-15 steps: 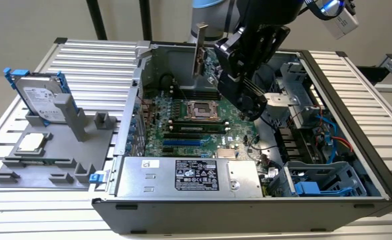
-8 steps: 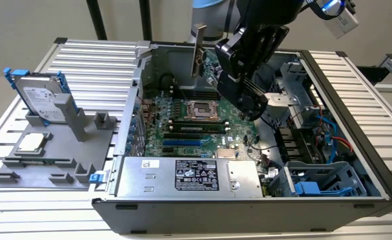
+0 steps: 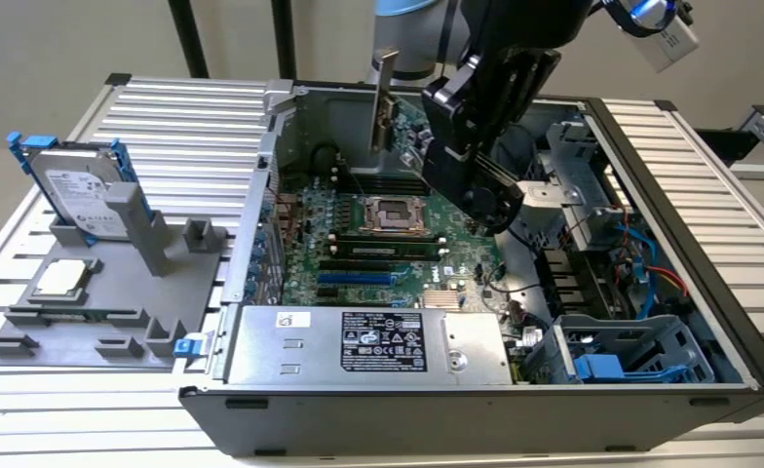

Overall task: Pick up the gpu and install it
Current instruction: 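Insert the gpu into the slot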

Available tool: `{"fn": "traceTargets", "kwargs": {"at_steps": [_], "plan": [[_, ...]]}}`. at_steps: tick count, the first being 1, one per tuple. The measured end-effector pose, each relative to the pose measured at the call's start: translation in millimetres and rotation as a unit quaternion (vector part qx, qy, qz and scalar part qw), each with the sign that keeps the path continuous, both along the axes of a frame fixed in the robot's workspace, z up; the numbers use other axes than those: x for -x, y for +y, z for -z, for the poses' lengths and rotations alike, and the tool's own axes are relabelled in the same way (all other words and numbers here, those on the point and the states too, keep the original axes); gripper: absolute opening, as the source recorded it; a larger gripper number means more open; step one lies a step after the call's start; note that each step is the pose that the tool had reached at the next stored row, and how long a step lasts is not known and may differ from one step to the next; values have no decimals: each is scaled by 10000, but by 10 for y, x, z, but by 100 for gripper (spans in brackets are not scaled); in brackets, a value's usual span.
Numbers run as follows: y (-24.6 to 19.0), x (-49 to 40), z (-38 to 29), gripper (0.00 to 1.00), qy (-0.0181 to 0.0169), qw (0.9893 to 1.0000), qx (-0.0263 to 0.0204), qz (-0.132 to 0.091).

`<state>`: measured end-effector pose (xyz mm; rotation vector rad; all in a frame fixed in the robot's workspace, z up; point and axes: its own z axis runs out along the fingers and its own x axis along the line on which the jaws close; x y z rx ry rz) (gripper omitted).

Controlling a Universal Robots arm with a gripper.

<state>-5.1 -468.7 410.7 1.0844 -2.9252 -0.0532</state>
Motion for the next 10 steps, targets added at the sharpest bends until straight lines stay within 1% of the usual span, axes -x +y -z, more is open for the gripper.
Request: {"fn": "traceTargets", "kwargs": {"at_steps": [10], "plan": [[0, 0, 0, 0, 0, 9996, 10, -278]]}}
